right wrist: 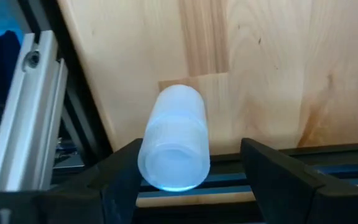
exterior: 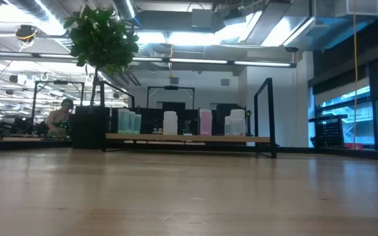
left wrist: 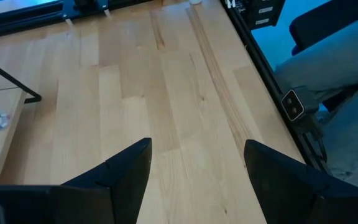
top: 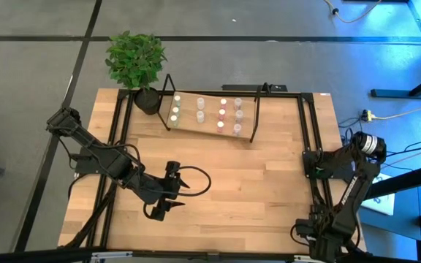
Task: Pick and place medicine bottles onto shelf by color
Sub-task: Put the white medicine bottle on the shelf aligned with the other white medicine bottle
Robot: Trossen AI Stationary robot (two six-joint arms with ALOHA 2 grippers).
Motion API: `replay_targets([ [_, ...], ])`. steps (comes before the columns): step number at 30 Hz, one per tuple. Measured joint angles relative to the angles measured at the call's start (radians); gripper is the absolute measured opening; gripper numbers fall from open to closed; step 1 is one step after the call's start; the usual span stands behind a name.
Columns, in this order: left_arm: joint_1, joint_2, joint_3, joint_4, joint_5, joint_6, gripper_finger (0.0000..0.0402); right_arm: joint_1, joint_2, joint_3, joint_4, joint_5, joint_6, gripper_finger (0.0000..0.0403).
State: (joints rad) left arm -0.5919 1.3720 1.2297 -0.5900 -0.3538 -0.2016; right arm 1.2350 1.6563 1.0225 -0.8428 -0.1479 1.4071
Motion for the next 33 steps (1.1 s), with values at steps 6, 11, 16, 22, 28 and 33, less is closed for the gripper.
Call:
replay_targets([
  [6,0.0,0.0,0.0,0.0,0.0,0.0,0.025,0.0,0.011,0.0,-0.001,0.017,-0.001,0.0267],
  [11,0.0,0.0,0.0,0.0,0.0,0.0,0.025,0.0,0.011,0.0,0.0,0.023,-0.001,0.0253],
  [16,0.0,0.0,0.0,0.0,0.0,0.0,0.025,0.0,0.011,0.0,0.0,0.023,-0.001,0.0196],
  [22,0.0,0.0,0.0,0.0,0.0,0.0,0.025,-0.017,0.01,0.002,0.003,0.02,-0.002,0.0138],
  [28,0.0,0.0,0.0,0.0,0.0,0.0,0.025,-0.082,0.011,0.014,0.003,0.028,-0.049,0.0138],
  [33,0.0,0.0,0.0,0.0,0.0,0.0,0.025,-0.181,0.011,0.042,-0.038,0.028,-0.161,0.0148],
])
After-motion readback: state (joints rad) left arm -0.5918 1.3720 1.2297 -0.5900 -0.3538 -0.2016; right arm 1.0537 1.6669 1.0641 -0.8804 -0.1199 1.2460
